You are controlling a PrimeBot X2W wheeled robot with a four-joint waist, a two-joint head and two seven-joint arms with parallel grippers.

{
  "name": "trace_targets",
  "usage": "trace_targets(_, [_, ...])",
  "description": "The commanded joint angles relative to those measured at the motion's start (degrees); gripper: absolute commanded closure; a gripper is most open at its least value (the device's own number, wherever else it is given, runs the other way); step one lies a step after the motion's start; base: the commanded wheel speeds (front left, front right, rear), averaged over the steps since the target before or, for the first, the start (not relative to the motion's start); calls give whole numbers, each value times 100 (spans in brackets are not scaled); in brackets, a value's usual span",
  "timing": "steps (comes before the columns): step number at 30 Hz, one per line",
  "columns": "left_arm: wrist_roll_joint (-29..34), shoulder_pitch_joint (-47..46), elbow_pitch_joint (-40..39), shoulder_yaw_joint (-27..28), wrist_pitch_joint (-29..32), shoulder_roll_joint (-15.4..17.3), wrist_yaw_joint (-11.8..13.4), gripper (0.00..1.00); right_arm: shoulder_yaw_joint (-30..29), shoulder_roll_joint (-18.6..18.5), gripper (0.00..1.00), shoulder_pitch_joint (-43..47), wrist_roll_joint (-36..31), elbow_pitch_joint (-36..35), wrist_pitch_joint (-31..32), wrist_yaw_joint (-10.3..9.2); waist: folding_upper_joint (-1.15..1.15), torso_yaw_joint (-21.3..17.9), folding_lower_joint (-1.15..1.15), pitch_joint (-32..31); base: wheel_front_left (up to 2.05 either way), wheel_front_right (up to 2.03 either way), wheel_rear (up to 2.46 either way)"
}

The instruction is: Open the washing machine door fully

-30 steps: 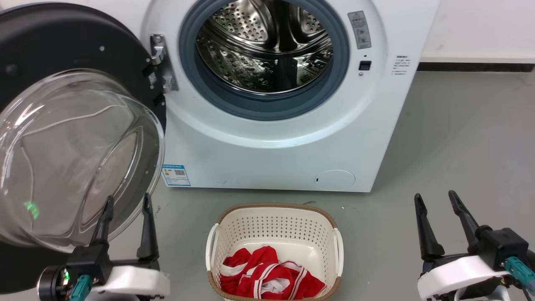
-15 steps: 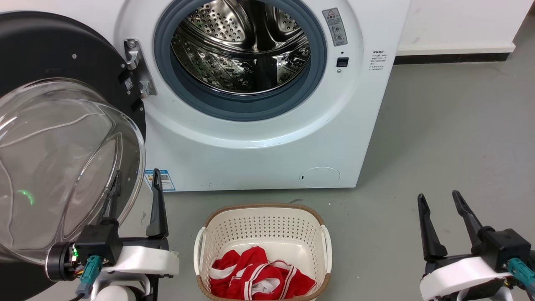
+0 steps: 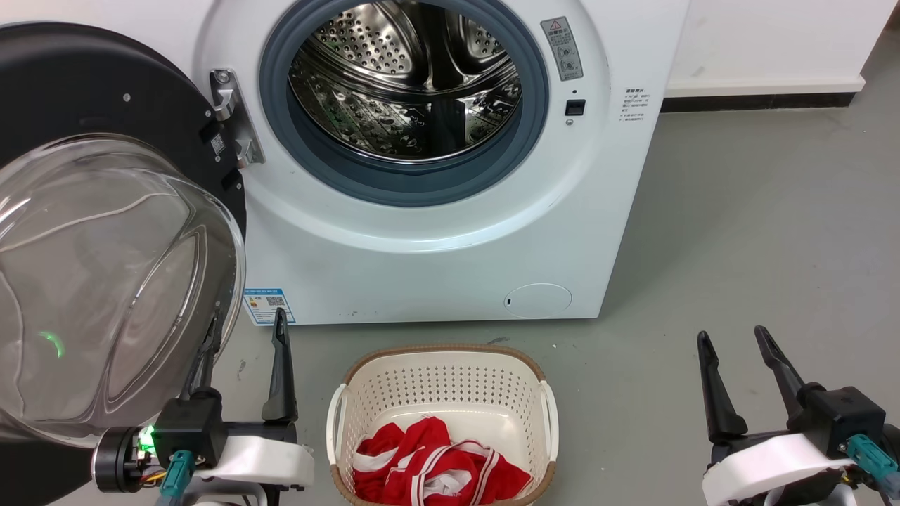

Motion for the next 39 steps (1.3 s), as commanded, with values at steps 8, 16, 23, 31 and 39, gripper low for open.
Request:
trace_targets(8, [104,97,23,33,-13,-86,-156,0,-17,10,0,-17,-13,32,-23,-4,0,29,0,-36,0,0,0])
trace_targets(16, [163,117,74,75,-13,-143,-209,0,-10,10,0,4,4,51,-9,-4,0,32,0,-43,0,0,0])
trace_targets(23, [203,138,90,103,-13,-168,-251,0,-8,10,0,9,10,55,-16,-4,0,40,0,-33,0,0,0])
trace_targets(31, [-164,26,305,181,136,-163,-300,100,1,0,100,32,373,187,32,0,0,47,0,-25,0,0,0])
trace_targets(39, [-1257,-32,402,255,386,-178,-397,100,-47,-28,100,-93,1476,330,193,0,0,55,0,-15,0,0,0])
